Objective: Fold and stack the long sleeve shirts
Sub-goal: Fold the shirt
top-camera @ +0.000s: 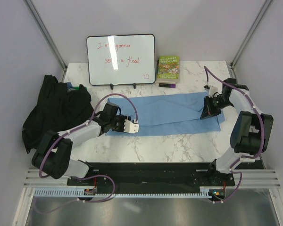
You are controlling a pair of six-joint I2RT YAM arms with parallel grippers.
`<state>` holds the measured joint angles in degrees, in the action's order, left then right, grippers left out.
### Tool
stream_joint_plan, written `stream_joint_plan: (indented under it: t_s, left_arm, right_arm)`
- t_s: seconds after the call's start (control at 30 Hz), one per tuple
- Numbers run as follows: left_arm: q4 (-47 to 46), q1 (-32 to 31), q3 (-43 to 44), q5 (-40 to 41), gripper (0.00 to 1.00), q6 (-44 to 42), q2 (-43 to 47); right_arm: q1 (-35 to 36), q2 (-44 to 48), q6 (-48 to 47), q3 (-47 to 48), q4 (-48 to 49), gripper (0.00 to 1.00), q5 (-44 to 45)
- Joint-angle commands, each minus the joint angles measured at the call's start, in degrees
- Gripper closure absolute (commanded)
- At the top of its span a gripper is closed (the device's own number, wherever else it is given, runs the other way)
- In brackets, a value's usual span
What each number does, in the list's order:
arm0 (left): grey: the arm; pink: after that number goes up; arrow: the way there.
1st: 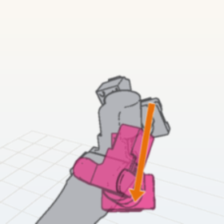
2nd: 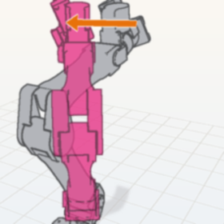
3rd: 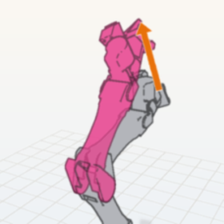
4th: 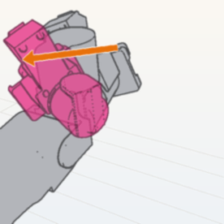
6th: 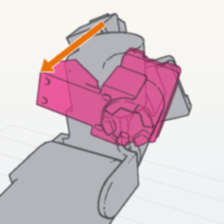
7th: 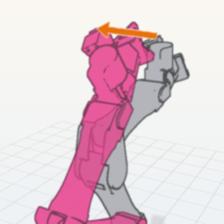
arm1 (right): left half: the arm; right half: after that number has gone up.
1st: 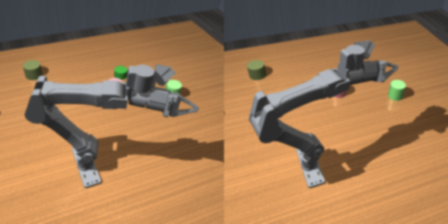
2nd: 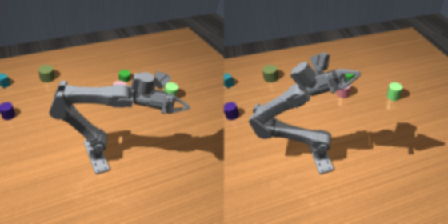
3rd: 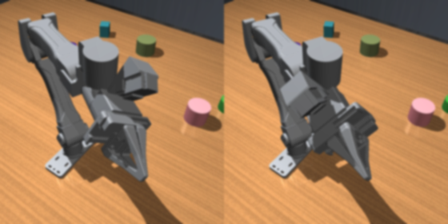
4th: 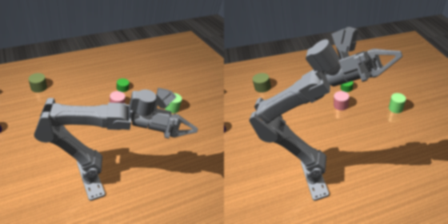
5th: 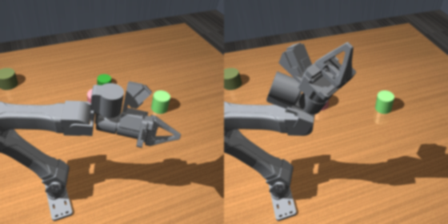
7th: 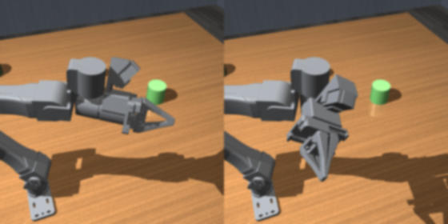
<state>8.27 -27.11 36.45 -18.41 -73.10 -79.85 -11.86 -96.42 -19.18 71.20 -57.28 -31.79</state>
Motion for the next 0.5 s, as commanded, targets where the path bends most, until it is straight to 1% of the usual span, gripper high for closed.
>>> stream_joint_plan:
  t_s: [0.0,0.03,0.07,0.1,0.17,0.2,0.27,0.3,0.33,0.37,0.4,0.47]
  left_arm:
    - [5.87,0.57,6.17,-5.13,0.51,8.91,2.86]
    - [6.49,0.92,7.22,-7.14,0.49,10.25,3.47]
    - [5.88,1.71,7.50,-7.51,0.45,11.82,4.17]
    - [5.27,2.41,7.85,-8.04,0.37,15.32,4.18]
    - [5.17,4.69,9.51,-8.57,0.37,17.54,3.83]
    - [5.09,5.48,10.13,-8.13,0.36,19.38,3.05]
    - [5.17,7.76,11.98,-7.95,0.36,21.32,2.16]
    - [5.35,8.47,12.50,-8.04,0.30,23.25,1.72]
    - [5.26,9.18,13.12,-8.13,0.12,23.88,1.81]
    - [5.26,10.23,13.21,-8.22,0.08,24.14,1.98]
    - [5.18,10.59,13.12,-8.56,0.01,23.88,2.33]
    - [5.35,10.94,12.42,-9.09,0.01,23.53,3.73]
  right_arm:
    - [3.41,1.94,4.21,-0.26,3.65,0.94,-0.57]
    - [3.94,1.68,5.28,-0.62,6.97,0.94,0.84]
    - [4.99,1.33,6.08,-0.88,8.83,0.94,2.68]
    - [5.18,-0.42,6.78,-1.15,10.33,0.94,6.01]
    - [5.18,-3.23,6.79,-0.45,12.88,0.95,8.75]
    - [5.09,-6.12,6.61,0.25,13.50,0.96,10.42]
    - [5.00,-8.60,5.21,0.61,15.96,0.96,15.33]
    - [4.91,-10.70,4.60,0.96,16.84,0.97,17.18]
    - [4.74,-11.85,4.07,1.22,17.63,0.97,20.16]
    - [4.22,-12.90,2.58,1.92,17.81,0.97,21.58]
    - [3.78,-15.09,1.96,3.32,18.07,0.98,22.73]
    - [2.81,-17.30,-0.49,5.78,18.60,0.98,26.40]
